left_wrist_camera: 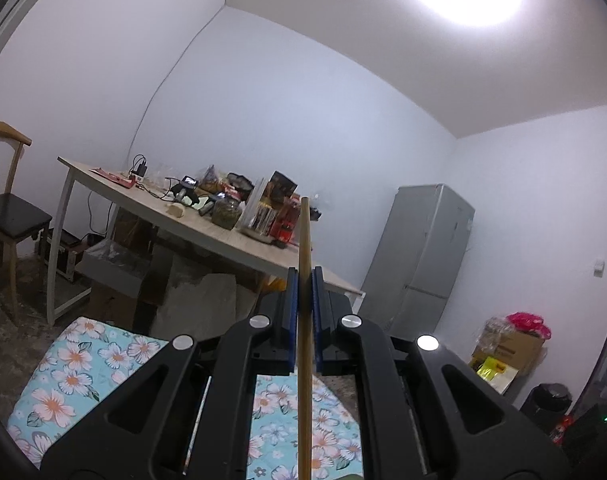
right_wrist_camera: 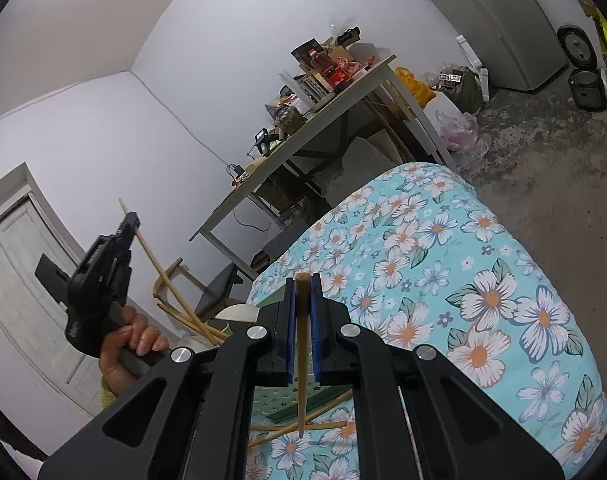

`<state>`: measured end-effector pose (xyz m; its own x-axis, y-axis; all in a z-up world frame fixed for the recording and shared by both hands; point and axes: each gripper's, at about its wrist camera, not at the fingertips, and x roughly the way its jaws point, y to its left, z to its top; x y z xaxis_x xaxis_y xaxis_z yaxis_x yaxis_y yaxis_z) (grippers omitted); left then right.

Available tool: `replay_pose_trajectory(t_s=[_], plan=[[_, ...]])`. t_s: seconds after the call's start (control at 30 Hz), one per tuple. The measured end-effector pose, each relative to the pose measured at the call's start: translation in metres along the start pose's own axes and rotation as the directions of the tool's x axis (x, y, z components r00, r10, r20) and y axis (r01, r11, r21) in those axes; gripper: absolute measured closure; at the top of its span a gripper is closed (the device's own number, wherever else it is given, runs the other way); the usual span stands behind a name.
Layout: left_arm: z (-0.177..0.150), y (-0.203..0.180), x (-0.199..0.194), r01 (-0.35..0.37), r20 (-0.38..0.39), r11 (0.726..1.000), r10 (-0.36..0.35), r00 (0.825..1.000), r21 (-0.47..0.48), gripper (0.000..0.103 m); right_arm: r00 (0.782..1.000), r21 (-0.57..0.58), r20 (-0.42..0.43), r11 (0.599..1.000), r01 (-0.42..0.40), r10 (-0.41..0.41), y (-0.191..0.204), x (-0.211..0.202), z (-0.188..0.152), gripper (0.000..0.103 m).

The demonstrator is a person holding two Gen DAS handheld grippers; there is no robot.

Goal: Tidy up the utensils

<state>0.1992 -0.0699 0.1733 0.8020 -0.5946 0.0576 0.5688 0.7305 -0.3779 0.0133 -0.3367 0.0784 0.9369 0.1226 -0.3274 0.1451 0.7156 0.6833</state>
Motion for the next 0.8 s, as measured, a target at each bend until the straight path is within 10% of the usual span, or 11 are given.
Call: replay_pose_trajectory(t_s=[0.5,0.8], plan=[[-0.032,-0.004,0.016,-0.035,-0.069,0.997,0.039,0.997,0.066,0.096,1.000,0.009,0.003,1.000,0.006,-0.006,-0.006,-0.001,-0.001,0.096],[-0.028,0.001,0.000,-0.019,-0.096,0.999,0.023,0.995,0.040,0.075,0.999,-0.023,0.034,1.000,0.013,-0.012,0.006,-0.013,0.004,0.096]])
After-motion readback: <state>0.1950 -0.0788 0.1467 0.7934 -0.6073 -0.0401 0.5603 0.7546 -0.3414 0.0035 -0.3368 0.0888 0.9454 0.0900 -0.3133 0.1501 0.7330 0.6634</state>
